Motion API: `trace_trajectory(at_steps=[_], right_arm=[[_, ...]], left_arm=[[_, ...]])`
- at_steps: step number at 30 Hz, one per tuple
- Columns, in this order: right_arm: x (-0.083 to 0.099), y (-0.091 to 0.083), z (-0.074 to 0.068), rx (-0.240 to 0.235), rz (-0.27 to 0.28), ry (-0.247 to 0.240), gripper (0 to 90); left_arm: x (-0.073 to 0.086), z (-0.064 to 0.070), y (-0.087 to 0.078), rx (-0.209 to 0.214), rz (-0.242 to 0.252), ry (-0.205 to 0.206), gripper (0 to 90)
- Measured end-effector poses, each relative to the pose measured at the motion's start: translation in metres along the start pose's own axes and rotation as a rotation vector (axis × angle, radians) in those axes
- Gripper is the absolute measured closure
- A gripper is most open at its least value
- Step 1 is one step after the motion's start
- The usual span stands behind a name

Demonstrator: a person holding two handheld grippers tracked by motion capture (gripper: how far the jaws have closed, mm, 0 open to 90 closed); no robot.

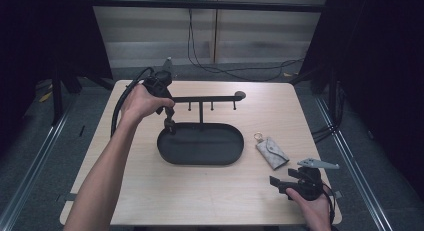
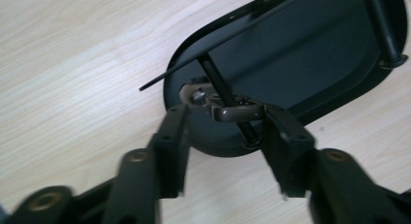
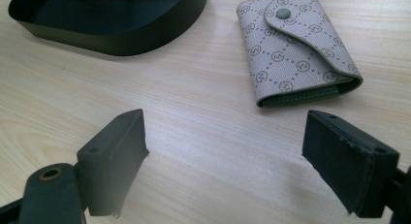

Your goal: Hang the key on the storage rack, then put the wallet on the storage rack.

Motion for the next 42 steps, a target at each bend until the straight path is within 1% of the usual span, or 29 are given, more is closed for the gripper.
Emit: trace_trajectory(at_steps=[1,3,5,7,8,11,12,13,14,15,16,17,19,21,23,27,28,29,31,32,33,34,35,36,37,38,39,40,42], right_arm=[[0.000,0.001,0.000,-0.001,-0.001,-0.001,15.7],[0.000,0.001,0.000,-0.001,-0.004,0.000,15.7],[0.000,0.001,0.000,-0.005,-0.003,0.006,15.7],[0.000,0.001,0.001,-0.003,-0.002,0.010,15.7],[0.000,0.001,0.001,-0.002,-0.001,0.011,15.7],[0.000,0.001,0.000,-0.001,-0.001,0.004,15.7],[0.000,0.001,0.000,0.000,-0.002,0.002,15.7],[0.000,0.002,0.000,0.001,-0.004,0.002,15.7],[0.001,0.002,0.000,0.001,-0.005,0.002,15.7],[0.001,0.002,0.000,0.001,-0.005,0.002,15.7],[0.001,0.002,0.000,0.001,-0.005,0.002,15.7],[0.001,0.001,0.001,0.004,-0.004,0.007,15.7],[0.001,0.001,0.001,0.006,-0.004,0.007,15.7],[0.001,0.001,0.001,0.005,-0.005,0.004,15.7],[0.000,0.002,0.001,0.007,-0.004,0.004,15.7],[0.000,0.001,0.002,0.010,-0.003,0.011,15.7],[0.000,0.002,0.002,0.009,-0.004,0.012,15.7],[0.000,0.002,0.002,0.009,-0.005,0.012,15.7],[0.000,0.004,0.003,0.012,-0.010,0.012,15.7],[0.000,0.004,0.003,0.012,-0.010,0.012,15.7],[0.000,0.004,0.002,0.010,-0.011,0.012,15.7],[0.000,0.005,0.002,0.010,-0.011,0.013,15.7],[0.000,0.005,0.002,0.009,-0.011,0.014,15.7],[0.000,0.005,0.001,0.011,-0.010,0.013,15.7],[0.000,0.005,0.001,0.012,-0.011,0.011,15.8],[0.000,0.004,0.001,0.011,-0.012,0.010,15.8],[0.000,0.004,0.001,0.011,-0.012,0.009,15.8],[0.000,0.004,0.002,0.011,-0.011,0.007,15.8],[0.000,0.003,0.002,0.013,-0.006,0.011,15.8]], left_arm=[[0.001,-0.001,-0.001,0.003,0.003,0.004,47.3],[0.001,-0.002,-0.004,0.019,0.026,0.004,42.7],[0.001,-0.003,-0.007,0.031,0.059,-0.003,38.9],[0.004,-0.004,-0.009,0.037,0.072,0.003,32.1],[0.005,-0.004,-0.009,0.040,0.083,0.012,30.5],[0.009,-0.006,-0.008,0.038,0.132,0.006,27.1],[0.011,-0.007,-0.007,0.043,0.142,0.012,25.8],[0.012,-0.006,-0.007,0.068,0.157,0.022,23.3],[0.013,-0.007,-0.007,0.083,0.164,0.021,21.1],[0.014,-0.008,-0.007,0.089,0.185,0.024,21.2],[0.014,-0.008,-0.007,0.089,0.185,0.024,20.6],[0.016,-0.009,-0.009,0.103,0.218,0.030,19.8],[0.017,-0.009,-0.009,0.111,0.224,0.035,19.7],[0.022,-0.009,-0.012,0.122,0.247,0.054,20.0],[0.024,-0.009,-0.014,0.132,0.269,0.062,19.2],[0.030,-0.009,-0.015,0.140,0.284,0.078,19.9],[0.034,-0.010,-0.013,0.147,0.297,0.095,20.3],[0.036,-0.010,-0.012,0.147,0.309,0.097,20.6],[0.038,-0.011,-0.011,0.143,0.311,0.099,20.6],[0.041,-0.012,-0.009,0.140,0.321,0.104,20.6],[0.046,-0.015,-0.007,0.125,0.331,0.107,20.6],[0.046,-0.015,-0.007,0.125,0.331,0.107,20.6],[0.051,-0.018,-0.004,0.110,0.344,0.121,20.5],[0.053,-0.018,-0.003,0.121,0.353,0.119,20.5],[0.055,-0.019,-0.003,0.120,0.359,0.122,20.5],[0.058,-0.019,-0.002,0.115,0.357,0.126,20.5],[0.060,-0.020,-0.002,0.105,0.367,0.136,20.5],[0.062,-0.020,-0.003,0.104,0.382,0.139,20.2],[0.067,-0.016,-0.003,0.129,0.414,0.152,20.2]])
Point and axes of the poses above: each handheld gripper's, and its own axes: y roughly forward along the jaws, x roughly out of its underside, z roughly to its right, the point moved 10 cm from there along y, roughly forward along the jaws, and after that the axes turned 4 degrees about -x, right-handed, at the moved point
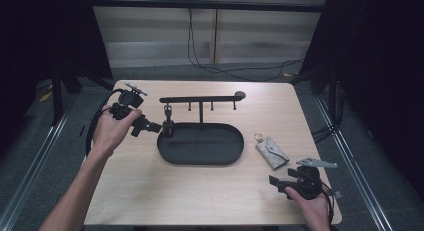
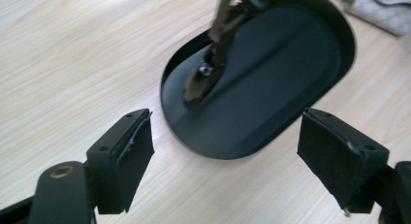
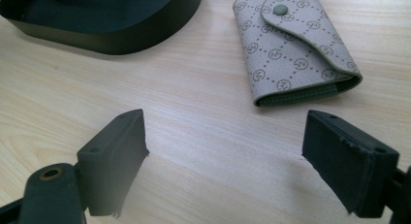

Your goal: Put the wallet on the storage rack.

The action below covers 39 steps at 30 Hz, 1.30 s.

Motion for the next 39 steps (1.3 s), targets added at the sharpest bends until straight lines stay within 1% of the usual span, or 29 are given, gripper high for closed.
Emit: trace_trajectory(at_steps=[1,2,4,5,7,8,9,11,12,14,15,16,17,18,19,20,21,22,24,25,28,29,31,32,33,34,35,37,39], right_arm=[[0.000,0.000,0.000,0.000,0.000,0.001,15.8],[0.000,0.000,0.000,-0.001,-0.001,0.004,15.8],[0.000,0.000,0.000,-0.003,0.000,0.000,16.7],[0.000,0.000,-0.001,-0.006,-0.005,0.000,17.3],[0.000,0.002,-0.001,-0.014,-0.009,0.001,17.2],[0.000,0.002,-0.001,-0.014,-0.008,-0.001,17.2],[0.000,0.001,-0.001,-0.013,-0.008,0.001,17.1],[0.000,0.002,0.000,-0.012,-0.006,0.001,16.9],[-0.001,0.001,0.000,-0.011,-0.005,0.005,16.6],[-0.001,0.001,0.000,-0.014,-0.004,0.001,16.4],[-0.001,0.001,0.000,-0.014,-0.004,0.001,16.4],[-0.001,0.001,-0.001,-0.014,-0.004,0.001,16.4],[-0.001,0.001,-0.001,-0.014,-0.004,0.001,16.4],[-0.001,0.000,-0.001,-0.017,-0.001,0.000,16.2],[-0.001,0.001,-0.001,-0.015,-0.003,0.000,16.2],[-0.001,0.001,-0.001,-0.015,-0.003,0.000,16.2],[-0.001,0.001,-0.002,-0.022,-0.003,-0.002,15.8],[-0.001,0.001,-0.002,-0.022,-0.003,-0.002,15.8],[-0.001,0.001,-0.002,-0.024,-0.002,-0.002,15.8],[-0.001,0.000,-0.001,-0.024,-0.002,0.002,15.8],[-0.001,0.000,0.000,-0.020,0.004,0.004,15.8],[-0.001,0.000,0.000,-0.022,0.004,0.008,15.8],[-0.002,0.000,0.000,-0.030,0.008,0.017,15.1],[-0.003,0.000,0.000,-0.041,0.012,0.019,14.5],[-0.004,0.000,0.001,-0.044,0.016,0.028,14.2],[-0.005,0.001,0.001,-0.049,0.011,0.029,14.2],[-0.005,0.001,0.001,-0.049,0.009,0.030,14.1],[-0.006,0.001,0.002,-0.050,0.009,0.033,14.2],[-0.009,0.000,0.004,-0.046,0.005,0.030,14.3]], left_arm=[[0.000,0.000,0.000,0.000,0.000,0.000,20.2],[0.006,0.004,-0.001,0.019,0.011,0.007,20.3],[0.013,0.006,-0.001,0.032,0.029,0.001,20.4],[0.015,0.007,0.000,0.036,0.051,-0.015,20.4],[0.022,0.007,0.000,0.048,0.079,-0.029,20.2],[0.025,0.005,0.000,0.039,0.092,-0.026,20.0],[0.028,0.004,-0.001,0.043,0.105,-0.032,20.0],[0.032,0.002,-0.001,0.039,0.112,-0.037,20.0],[0.038,0.001,0.000,0.026,0.132,-0.046,20.0],[0.047,0.001,0.000,0.020,0.110,-0.056,20.6],[0.047,0.001,0.000,0.020,0.110,-0.056,21.0],[0.055,0.003,0.000,0.029,0.122,-0.068,21.0],[0.055,0.003,0.000,0.029,0.122,-0.068,21.0],[0.062,0.004,-0.001,0.043,0.137,-0.083,21.0],[0.066,0.002,-0.001,0.029,0.142,-0.077,21.0],[0.066,0.002,-0.001,0.029,0.142,-0.077,21.1],[0.075,0.000,0.001,0.019,0.139,-0.077,21.2],[0.075,0.000,0.001,0.019,0.139,-0.077,21.3],[0.082,-0.001,0.001,0.018,0.157,-0.088,21.3],[0.090,-0.002,0.003,0.002,0.172,-0.095,21.3],[0.100,0.001,0.004,0.005,0.192,-0.107,21.4],[0.100,0.001,0.004,0.005,0.192,-0.107,21.4],[0.106,0.007,0.002,0.002,0.223,-0.088,21.4],[0.108,0.009,0.002,0.002,0.228,-0.073,21.3],[0.110,0.012,0.002,0.005,0.236,-0.071,21.4],[0.110,0.012,0.002,0.005,0.236,-0.071,21.3],[0.115,0.017,0.004,0.016,0.260,-0.079,21.3],[0.119,0.019,0.005,0.013,0.263,-0.079,20.9],[0.129,0.024,0.007,0.014,0.276,-0.086,20.8]])
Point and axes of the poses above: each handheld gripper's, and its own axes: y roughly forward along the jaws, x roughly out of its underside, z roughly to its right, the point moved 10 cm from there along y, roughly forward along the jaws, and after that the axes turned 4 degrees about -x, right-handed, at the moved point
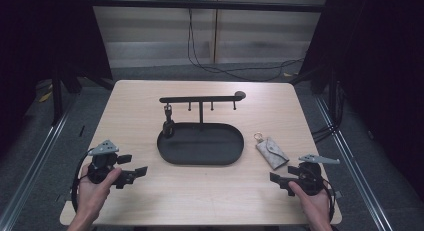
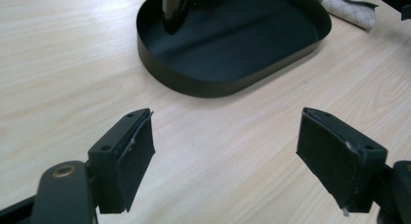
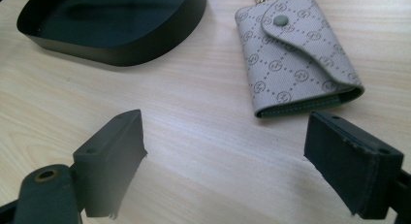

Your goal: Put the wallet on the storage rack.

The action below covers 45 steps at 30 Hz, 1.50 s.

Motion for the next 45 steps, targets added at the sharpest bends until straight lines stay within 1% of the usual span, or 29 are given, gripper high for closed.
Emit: trace_trajectory(at_steps=[2,3,4,5,6,7,8,9,10,11,12,13,14,16,18,19,21,24,26,27,29,31,33,35,37,39,42,44,45], right_arm=[[-0.002,0.000,0.001,0.003,-0.002,0.000,14.3],[-0.003,0.000,0.001,0.002,-0.003,-0.008,14.3],[-0.003,0.000,0.000,0.002,-0.006,-0.010,14.3],[-0.004,0.000,0.000,0.005,-0.005,-0.011,14.3],[-0.004,0.000,-0.001,0.006,-0.007,-0.014,14.3],[-0.003,0.001,-0.002,0.004,-0.014,-0.015,14.3],[-0.004,0.001,-0.003,-0.001,-0.015,-0.024,14.3],[-0.004,0.001,-0.005,-0.008,-0.012,-0.018,14.3],[-0.005,0.001,-0.008,-0.032,-0.009,0.003,14.3],[-0.006,0.001,-0.012,-0.063,-0.004,0.015,14.6],[-0.008,0.000,-0.013,-0.064,-0.006,0.019,14.9],[-0.009,0.000,-0.013,-0.051,-0.006,0.006,15.1],[-0.010,-0.001,-0.012,-0.046,-0.009,0.002,15.6],[-0.014,-0.001,-0.011,-0.048,-0.010,0.012,16.6],[-0.017,-0.001,-0.010,-0.037,-0.018,0.003,17.8],[-0.019,0.000,-0.009,-0.036,-0.024,-0.001,18.3],[-0.024,0.001,-0.008,-0.030,-0.026,-0.016,18.3],[-0.027,0.005,-0.006,-0.022,-0.041,-0.011,18.5],[-0.027,0.006,-0.005,-0.015,-0.048,-0.007,19.0],[-0.029,0.008,-0.003,-0.017,-0.059,-0.007,21.8],[-0.030,0.009,-0.002,-0.013,-0.067,-0.011,22.6],[-0.036,0.010,0.000,0.000,-0.084,-0.019,23.5],[-0.041,0.010,0.001,0.014,-0.099,-0.036,23.4],[-0.044,0.011,0.002,0.015,-0.112,-0.039,23.2],[-0.046,0.012,0.003,0.015,-0.143,-0.050,22.6],[-0.047,0.014,0.004,0.028,-0.183,-0.052,21.5],[-0.051,0.016,0.006,0.041,-0.215,-0.047,21.6],[-0.055,0.018,0.006,0.037,-0.227,-0.043,20.2],[-0.057,0.019,0.007,0.030,-0.239,-0.043,20.2]], left_arm=[[0.004,0.004,-0.002,-0.006,0.025,-0.010,20.8],[0.006,0.006,-0.004,-0.027,0.052,-0.017,21.6],[0.011,0.007,-0.003,-0.050,0.037,-0.004,22.6],[0.011,0.007,-0.003,-0.050,0.037,-0.004,22.0],[0.019,0.011,-0.001,-0.043,0.020,0.004,21.8],[0.023,0.013,0.000,-0.033,0.012,0.000,22.0],[0.026,0.015,0.000,-0.010,0.004,-0.011,22.3],[0.027,0.016,-0.001,0.015,0.017,-0.038,22.7],[0.028,0.016,-0.002,0.026,0.019,-0.053,22.9],[0.029,0.015,-0.003,0.017,0.026,-0.049,22.8],[0.028,0.014,-0.005,0.006,0.040,-0.044,22.8],[0.028,0.014,-0.005,0.006,0.040,-0.044,22.6],[0.030,0.015,-0.005,0.018,0.047,-0.040,22.3],[0.033,0.017,-0.004,0.034,0.044,-0.041,22.2],[0.036,0.017,-0.002,0.050,0.031,-0.042,22.1],[0.036,0.017,-0.001,0.055,0.035,-0.048,22.0],[0.036,0.017,0.000,0.057,0.033,-0.045,22.0],[0.037,0.018,0.003,0.069,0.021,-0.036,22.0],[0.037,0.019,0.003,0.070,0.024,-0.033,22.0],[0.037,0.018,0.002,0.067,0.023,-0.029,22.0],[0.037,0.018,0.001,0.068,0.025,-0.032,22.0],[0.043,0.020,0.003,0.083,0.007,-0.035,22.1],[0.046,0.020,0.003,0.075,0.001,-0.032,22.1],[0.045,0.018,0.001,0.064,0.005,-0.017,22.1],[0.044,0.020,0.000,0.077,0.012,-0.012,22.1],[0.043,0.020,-0.001,0.082,0.013,-0.007,22.1],[0.042,0.019,-0.002,0.096,0.021,-0.024,20.5],[0.043,0.018,0.000,0.105,0.012,-0.034,19.5],[0.044,0.019,0.001,0.106,-0.003,-0.033,19.8]])
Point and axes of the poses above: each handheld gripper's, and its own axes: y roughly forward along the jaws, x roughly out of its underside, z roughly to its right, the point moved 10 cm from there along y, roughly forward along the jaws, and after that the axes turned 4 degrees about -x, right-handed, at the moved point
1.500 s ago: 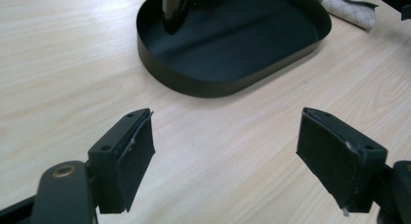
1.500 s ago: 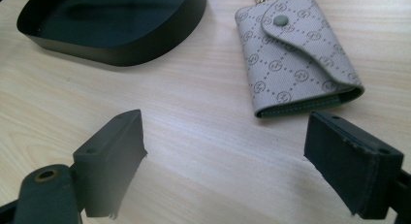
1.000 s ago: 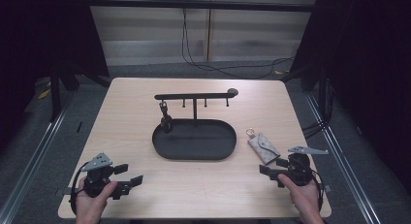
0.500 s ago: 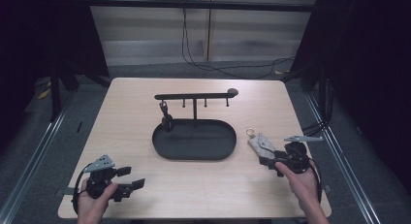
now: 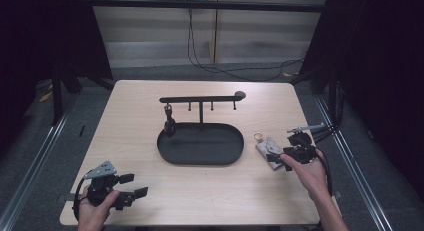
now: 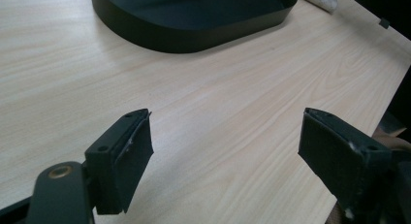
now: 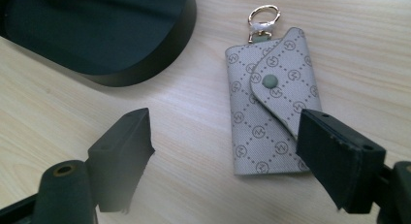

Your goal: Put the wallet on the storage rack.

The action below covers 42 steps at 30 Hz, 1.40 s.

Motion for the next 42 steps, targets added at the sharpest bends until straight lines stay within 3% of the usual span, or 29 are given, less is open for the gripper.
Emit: trace_trajectory(at_steps=[3,6,7,8,15,16,22,26,29,31,34,42], right_arm=[[-0.004,0.004,0.000,-0.006,-0.036,-0.007,19.9],[-0.005,0.010,0.002,0.023,-0.089,-0.036,20.3],[-0.005,0.010,0.002,0.023,-0.089,-0.036,20.3],[-0.005,0.013,0.004,0.051,-0.125,-0.054,21.4],[-0.014,0.018,0.008,0.049,-0.166,-0.063,22.7],[-0.015,0.020,0.009,0.049,-0.187,-0.061,22.7],[-0.008,0.031,0.019,0.077,-0.267,-0.055,23.1],[-0.011,0.035,0.027,0.121,-0.257,-0.052,22.2],[-0.010,0.040,0.032,0.123,-0.293,-0.047,19.1],[-0.011,0.043,0.038,0.153,-0.306,-0.046,17.7],[-0.014,0.046,0.039,0.146,-0.297,-0.032,17.6],[-0.009,0.059,0.038,0.150,-0.366,-0.052,21.7]], left_arm=[[0.001,0.003,0.001,0.000,-0.015,0.033,21.8],[0.000,0.004,0.001,-0.005,-0.014,0.051,21.8],[0.000,0.004,0.001,-0.005,-0.014,0.051,21.8],[0.001,0.005,0.002,0.004,-0.021,0.049,21.8],[0.000,0.004,0.000,-0.006,-0.003,0.053,21.8],[0.000,0.004,0.000,0.010,-0.005,0.045,21.8],[0.000,0.005,0.001,0.007,-0.013,0.059,21.8],[0.001,0.005,0.001,0.013,-0.016,0.047,21.8],[0.001,0.006,0.002,0.013,-0.017,0.051,21.9],[0.001,0.006,0.002,0.014,-0.016,0.052,21.9],[0.001,0.006,0.002,0.016,-0.018,0.055,21.8],[0.000,0.007,0.001,0.023,-0.006,0.056,21.9]])
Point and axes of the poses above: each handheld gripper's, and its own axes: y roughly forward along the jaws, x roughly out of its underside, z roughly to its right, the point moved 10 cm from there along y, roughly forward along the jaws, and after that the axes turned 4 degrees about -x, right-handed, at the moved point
